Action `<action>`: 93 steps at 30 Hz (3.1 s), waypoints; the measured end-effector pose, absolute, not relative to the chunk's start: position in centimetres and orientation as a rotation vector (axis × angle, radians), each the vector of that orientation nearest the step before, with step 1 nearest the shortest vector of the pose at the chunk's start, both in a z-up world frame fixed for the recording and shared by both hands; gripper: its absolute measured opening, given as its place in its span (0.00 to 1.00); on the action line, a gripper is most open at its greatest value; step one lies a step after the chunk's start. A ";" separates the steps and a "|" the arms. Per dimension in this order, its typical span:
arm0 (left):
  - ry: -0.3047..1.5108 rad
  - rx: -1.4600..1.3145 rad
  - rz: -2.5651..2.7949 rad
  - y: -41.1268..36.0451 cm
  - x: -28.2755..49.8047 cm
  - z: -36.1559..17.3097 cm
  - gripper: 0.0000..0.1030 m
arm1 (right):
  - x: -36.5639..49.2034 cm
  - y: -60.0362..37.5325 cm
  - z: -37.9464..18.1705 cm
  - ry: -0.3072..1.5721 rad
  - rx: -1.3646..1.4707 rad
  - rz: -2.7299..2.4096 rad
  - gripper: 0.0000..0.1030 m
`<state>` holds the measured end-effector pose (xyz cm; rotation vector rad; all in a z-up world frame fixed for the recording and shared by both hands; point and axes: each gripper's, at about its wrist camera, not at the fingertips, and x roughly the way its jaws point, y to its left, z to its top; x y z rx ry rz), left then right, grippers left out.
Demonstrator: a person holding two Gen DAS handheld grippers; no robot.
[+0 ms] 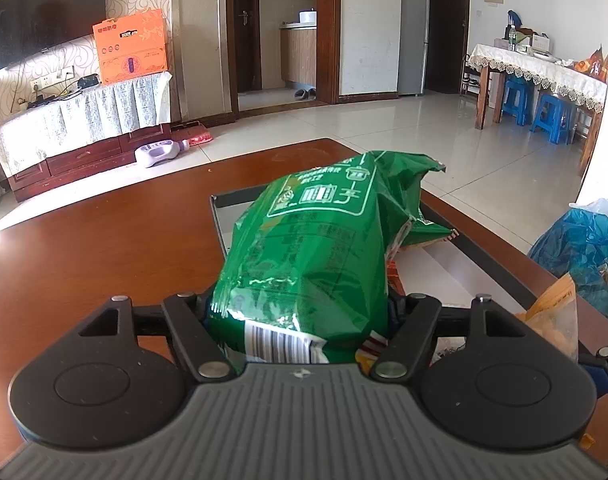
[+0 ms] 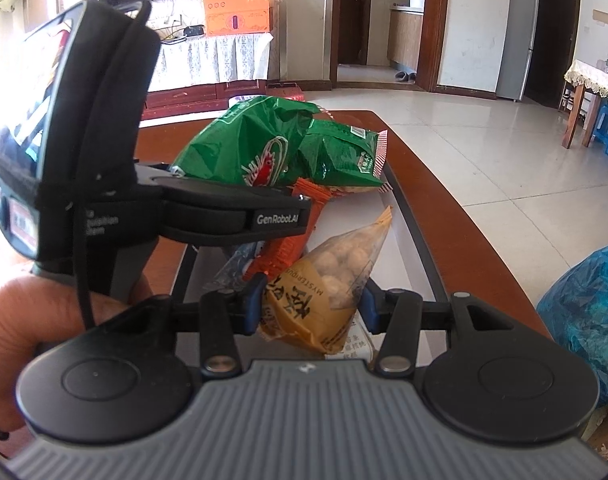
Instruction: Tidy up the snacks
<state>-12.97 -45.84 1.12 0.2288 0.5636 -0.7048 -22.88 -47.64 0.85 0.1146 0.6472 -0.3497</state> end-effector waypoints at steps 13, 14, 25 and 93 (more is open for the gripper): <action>0.592 0.152 -0.735 -44.5 -12.3 1.5 0.77 | -24.2 -47.2 1.8 0.572 0.097 -0.360 0.56; 0.590 0.150 -0.735 -44.4 -12.3 1.6 0.77 | -24.3 -47.2 1.9 0.566 0.095 -0.364 0.56; 0.551 0.073 -0.744 -42.4 -12.4 3.6 0.77 | -24.9 -47.5 2.5 0.541 0.060 -0.439 0.56; 0.419 0.094 -0.752 -39.0 -17.0 6.8 1.00 | -26.2 -46.6 1.5 0.519 0.145 -0.451 0.63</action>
